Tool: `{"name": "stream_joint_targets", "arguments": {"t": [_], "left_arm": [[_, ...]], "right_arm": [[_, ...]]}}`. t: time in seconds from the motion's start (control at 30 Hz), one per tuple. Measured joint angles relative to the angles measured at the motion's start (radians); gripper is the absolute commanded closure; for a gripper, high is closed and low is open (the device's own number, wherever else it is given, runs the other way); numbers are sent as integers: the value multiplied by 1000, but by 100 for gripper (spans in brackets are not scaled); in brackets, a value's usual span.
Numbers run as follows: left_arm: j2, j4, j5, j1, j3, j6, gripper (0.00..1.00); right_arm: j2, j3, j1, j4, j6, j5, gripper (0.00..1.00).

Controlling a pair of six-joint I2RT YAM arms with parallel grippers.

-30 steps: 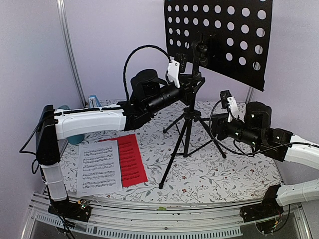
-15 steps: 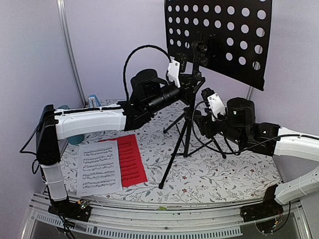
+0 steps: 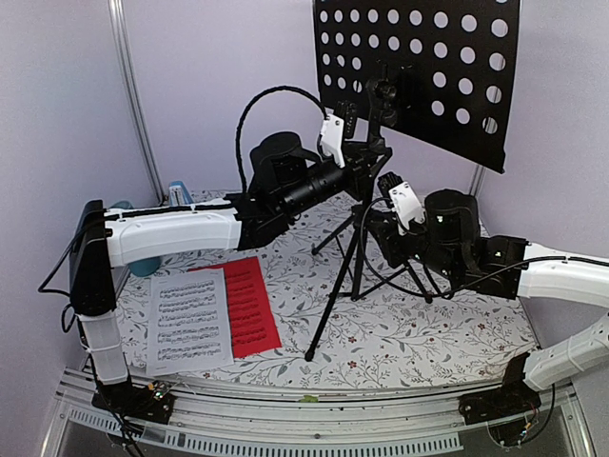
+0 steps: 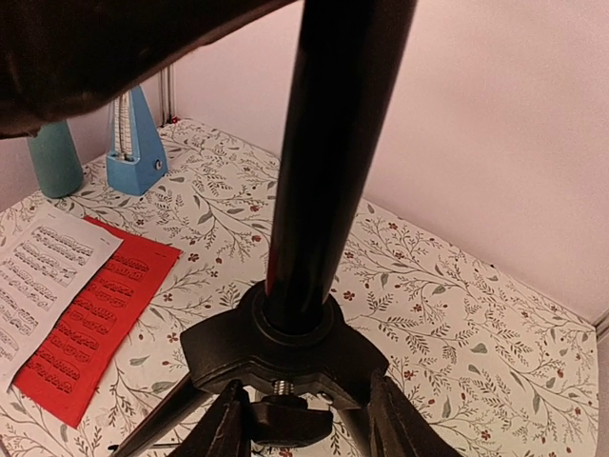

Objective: Set up the instrument practice props

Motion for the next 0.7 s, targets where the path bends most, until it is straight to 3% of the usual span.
{"name": "stream_joint_targets", "arguments": {"t": [0.27, 0.7], "left_arm": [[3, 0, -3, 0, 2, 4, 100], [3, 0, 17, 0, 2, 3, 100]], "right_arm": [[1, 0, 5, -1, 119, -3, 91], [-45, -46, -43, 22, 730, -191, 97]]}}
